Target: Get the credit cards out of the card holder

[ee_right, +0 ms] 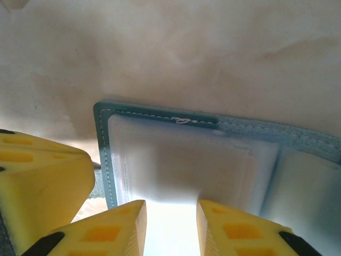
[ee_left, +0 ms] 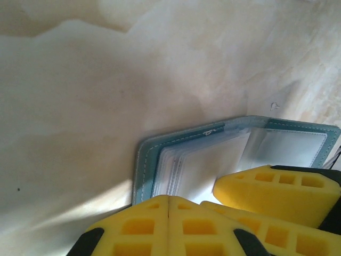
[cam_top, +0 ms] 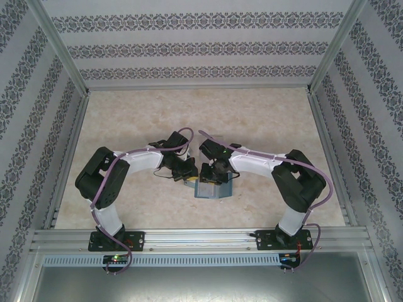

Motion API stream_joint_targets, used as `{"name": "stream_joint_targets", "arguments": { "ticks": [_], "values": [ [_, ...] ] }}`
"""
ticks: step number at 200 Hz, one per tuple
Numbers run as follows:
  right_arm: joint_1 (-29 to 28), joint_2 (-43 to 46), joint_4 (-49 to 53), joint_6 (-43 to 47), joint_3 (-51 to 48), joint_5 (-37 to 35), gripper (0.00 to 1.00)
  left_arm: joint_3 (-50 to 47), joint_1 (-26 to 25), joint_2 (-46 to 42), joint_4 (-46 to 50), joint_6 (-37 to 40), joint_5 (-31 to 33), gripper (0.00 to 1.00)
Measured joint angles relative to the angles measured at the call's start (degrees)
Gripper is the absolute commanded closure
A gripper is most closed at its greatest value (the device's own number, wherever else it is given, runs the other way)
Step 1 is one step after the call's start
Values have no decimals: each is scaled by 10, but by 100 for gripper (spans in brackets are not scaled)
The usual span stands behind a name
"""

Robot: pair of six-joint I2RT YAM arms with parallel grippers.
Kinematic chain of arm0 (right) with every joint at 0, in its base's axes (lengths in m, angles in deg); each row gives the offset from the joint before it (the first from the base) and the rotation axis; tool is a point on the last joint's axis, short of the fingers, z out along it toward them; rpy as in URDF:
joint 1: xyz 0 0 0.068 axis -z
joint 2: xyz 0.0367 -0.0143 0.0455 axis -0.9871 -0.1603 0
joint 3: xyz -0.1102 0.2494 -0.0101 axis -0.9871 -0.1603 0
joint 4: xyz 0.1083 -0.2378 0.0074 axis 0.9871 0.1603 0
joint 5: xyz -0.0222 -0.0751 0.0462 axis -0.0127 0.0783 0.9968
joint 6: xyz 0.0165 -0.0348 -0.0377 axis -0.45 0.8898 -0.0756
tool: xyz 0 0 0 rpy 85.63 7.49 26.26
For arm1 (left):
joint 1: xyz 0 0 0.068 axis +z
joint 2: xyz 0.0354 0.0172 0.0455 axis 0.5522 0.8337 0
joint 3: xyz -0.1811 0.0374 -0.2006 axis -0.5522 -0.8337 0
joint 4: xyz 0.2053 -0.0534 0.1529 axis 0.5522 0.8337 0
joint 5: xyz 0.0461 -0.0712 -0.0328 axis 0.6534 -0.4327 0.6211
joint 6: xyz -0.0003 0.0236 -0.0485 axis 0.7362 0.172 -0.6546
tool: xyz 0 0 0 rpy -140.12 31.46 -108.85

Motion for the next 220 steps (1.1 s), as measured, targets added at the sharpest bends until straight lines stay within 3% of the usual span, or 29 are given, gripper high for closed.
{"name": "stream_joint_targets", "arguments": {
  "ticks": [220],
  "values": [
    [-27,-24,113,12,53,-90,46,-7,0,0,0,2,0,100]
  ]
}}
